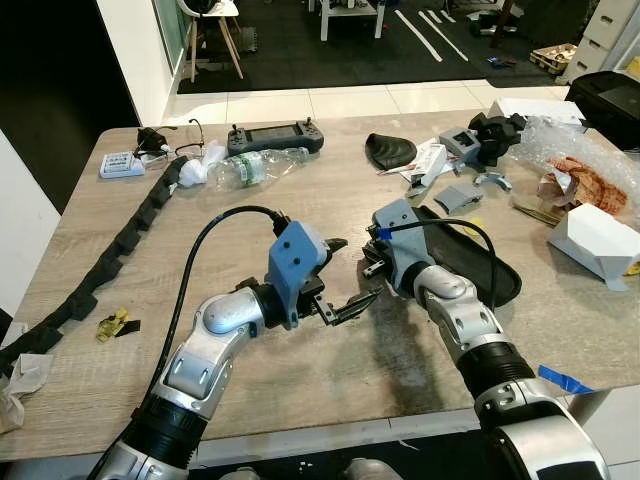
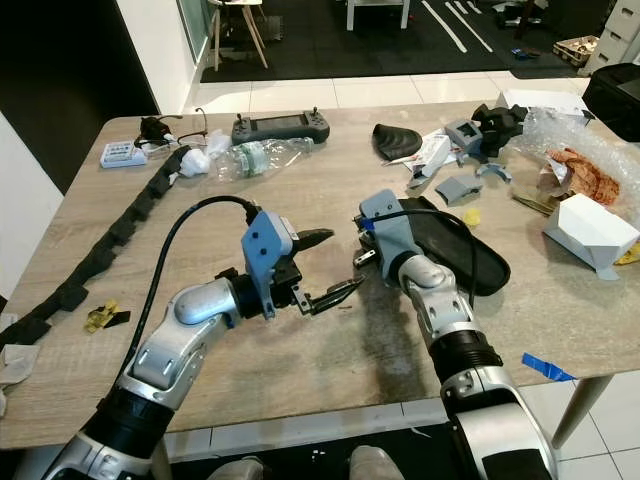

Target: Picking trash to rubbish bin

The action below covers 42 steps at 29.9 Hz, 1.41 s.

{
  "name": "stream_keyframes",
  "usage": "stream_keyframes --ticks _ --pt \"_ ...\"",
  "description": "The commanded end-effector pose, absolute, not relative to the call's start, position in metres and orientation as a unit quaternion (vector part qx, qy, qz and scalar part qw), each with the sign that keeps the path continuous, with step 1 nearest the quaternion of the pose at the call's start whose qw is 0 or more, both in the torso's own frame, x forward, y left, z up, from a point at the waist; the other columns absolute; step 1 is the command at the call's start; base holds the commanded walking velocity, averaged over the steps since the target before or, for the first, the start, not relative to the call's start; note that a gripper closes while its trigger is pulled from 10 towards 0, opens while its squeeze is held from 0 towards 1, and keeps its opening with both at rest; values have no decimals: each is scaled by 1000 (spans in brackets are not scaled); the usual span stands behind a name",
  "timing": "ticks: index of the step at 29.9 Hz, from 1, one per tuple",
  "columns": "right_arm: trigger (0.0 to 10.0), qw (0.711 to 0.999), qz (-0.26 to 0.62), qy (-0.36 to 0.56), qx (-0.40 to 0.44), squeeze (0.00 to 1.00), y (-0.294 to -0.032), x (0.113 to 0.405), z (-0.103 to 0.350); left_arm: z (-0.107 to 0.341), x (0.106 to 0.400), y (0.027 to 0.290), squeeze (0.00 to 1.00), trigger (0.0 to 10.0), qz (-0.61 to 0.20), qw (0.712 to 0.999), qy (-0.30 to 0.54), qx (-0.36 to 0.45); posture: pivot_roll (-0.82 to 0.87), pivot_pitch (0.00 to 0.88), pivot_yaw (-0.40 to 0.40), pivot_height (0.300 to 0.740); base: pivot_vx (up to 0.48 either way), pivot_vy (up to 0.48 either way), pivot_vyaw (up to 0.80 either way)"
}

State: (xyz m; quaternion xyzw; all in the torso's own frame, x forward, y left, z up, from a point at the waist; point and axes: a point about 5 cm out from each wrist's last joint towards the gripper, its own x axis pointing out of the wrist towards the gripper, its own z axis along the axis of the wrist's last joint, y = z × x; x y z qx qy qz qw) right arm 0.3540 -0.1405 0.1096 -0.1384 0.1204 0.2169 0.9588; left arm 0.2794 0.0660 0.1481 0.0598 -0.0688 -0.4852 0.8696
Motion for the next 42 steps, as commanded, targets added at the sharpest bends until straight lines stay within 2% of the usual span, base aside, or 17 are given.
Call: stream_keyframes --ticks 1,4,6,8,11,13,18,20,23,27,28,30,32,33,36,38,42 --pt "0 964 213 94 -131 0 -140 359 126 145 282 70 0 10000 -481 871 -61 76 -111 31 0 740 0 0 0" --pt "0 969 208 66 -111 0 -138 360 144 145 283 72 0 10000 -480 871 -60 88 -111 30 0 740 0 0 0" --pt "0 978 205 34 -22 0 -133 358 163 146 284 74 0 10000 -479 871 -59 89 -111 30 0 740 0 0 0" --pt "0 978 205 16 12 0 -132 356 173 146 284 75 0 10000 -480 870 -58 94 -111 30 0 740 0 0 0" --pt "0 976 213 -33 19 0 -133 349 191 147 285 77 0 10000 -476 871 -62 108 -103 24 3 740 0 0 0" --pt "0 965 247 -83 -41 0 -129 337 204 150 287 80 0 10000 -463 877 -72 109 -101 25 6 740 0 0 0" --pt "0 938 302 -105 -137 0 -119 320 207 154 290 85 0 10000 -453 882 -79 103 -100 24 8 740 0 0 0" --pt "0 938 303 -105 -135 0 -118 316 207 153 290 86 0 10000 -452 882 -77 104 -101 31 11 740 0 0 0" --pt "0 960 252 -118 -27 0 -123 316 216 153 293 88 0 10000 -442 888 -75 103 -103 27 15 740 0 0 0" --pt "0 971 203 -126 24 0 -133 321 221 153 294 88 0 10000 -433 892 -76 106 -103 23 18 740 0 0 0" --pt "0 974 182 -130 25 0 -136 323 222 155 306 95 0 10000 -366 918 -85 129 -103 23 18 740 0 0 0" --pt "0 975 180 -130 23 0 -137 324 222 156 310 97 0 10000 -348 924 -88 135 -106 22 22 740 0 0 0" --pt "0 978 168 -124 13 0 -137 326 219 165 325 113 0 10000 -245 959 -100 100 -106 22 22 740 0 0 0" --pt "10000 982 151 -118 1 0 -138 326 215 169 331 128 0 10000 -167 978 -101 74 -105 21 20 740 0 0 0" --pt "10000 985 131 -111 -12 0 -140 327 211 172 336 143 0 10000 -90 990 -98 49 -106 20 20 740 0 0 0" --pt "10000 988 115 -96 -24 0 -140 328 204 169 337 159 0 10000 -29 997 -73 -22 -106 20 20 740 0 0 0" --pt "10000 987 100 -112 -52 0 -143 326 204 170 329 168 0 10000 -18 995 -90 -28 -105 21 19 740 0 0 0"
